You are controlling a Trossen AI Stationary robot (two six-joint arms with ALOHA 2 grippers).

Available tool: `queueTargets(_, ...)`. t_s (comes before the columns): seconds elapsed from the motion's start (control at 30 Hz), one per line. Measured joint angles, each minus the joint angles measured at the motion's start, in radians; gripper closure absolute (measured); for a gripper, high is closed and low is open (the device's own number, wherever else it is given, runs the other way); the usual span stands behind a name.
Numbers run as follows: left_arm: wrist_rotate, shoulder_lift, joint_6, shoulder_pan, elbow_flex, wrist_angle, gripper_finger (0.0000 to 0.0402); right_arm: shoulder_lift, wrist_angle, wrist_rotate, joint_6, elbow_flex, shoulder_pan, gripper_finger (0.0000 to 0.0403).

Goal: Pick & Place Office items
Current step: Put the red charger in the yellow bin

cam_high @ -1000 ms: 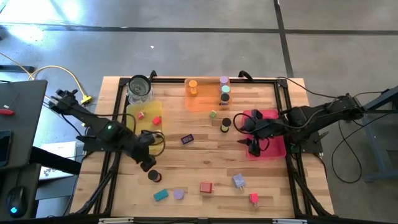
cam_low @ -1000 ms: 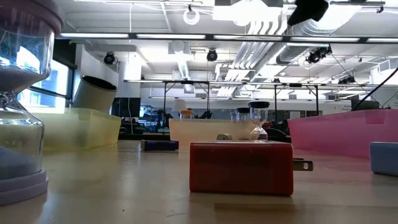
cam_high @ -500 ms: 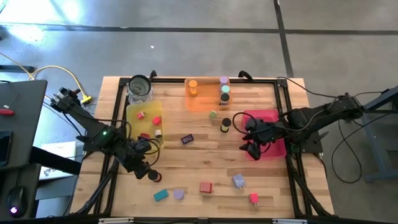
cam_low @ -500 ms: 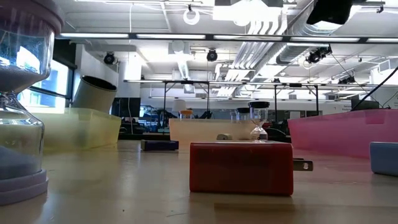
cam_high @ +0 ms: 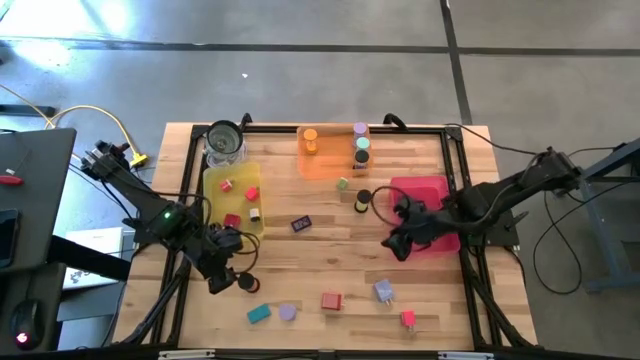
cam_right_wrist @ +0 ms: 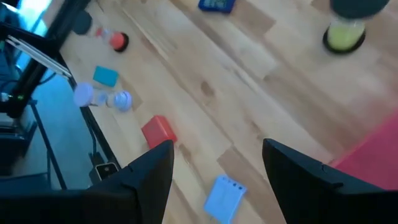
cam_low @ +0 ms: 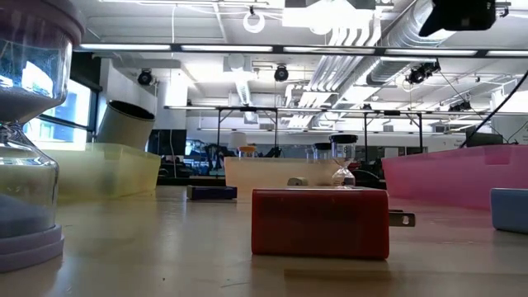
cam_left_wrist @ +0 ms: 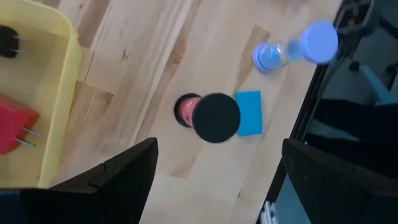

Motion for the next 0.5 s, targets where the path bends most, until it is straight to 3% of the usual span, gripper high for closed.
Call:
queueTargets(0.17, 0.025, 0.014, 0.040, 0.001, 0.000, 0.009, 0.0067, 0.072, 0.004, 0.000, 0.094, 0.000, 0.070, 0.0168)
queueTargets(0.37, 0.136, 0.026, 0.036, -0.018, 0.016, 0.055, 0.0067, 0.146, 0.003, -0.001, 0.244, 0.000, 0.144, 0.0168)
queueTargets(0.5, 0.141, 0.040, 0.029, -0.053, 0.051, 0.109, 0.0067, 0.178, 0.018, 0.024, 0.309, 0.000, 0.196, 0.0168)
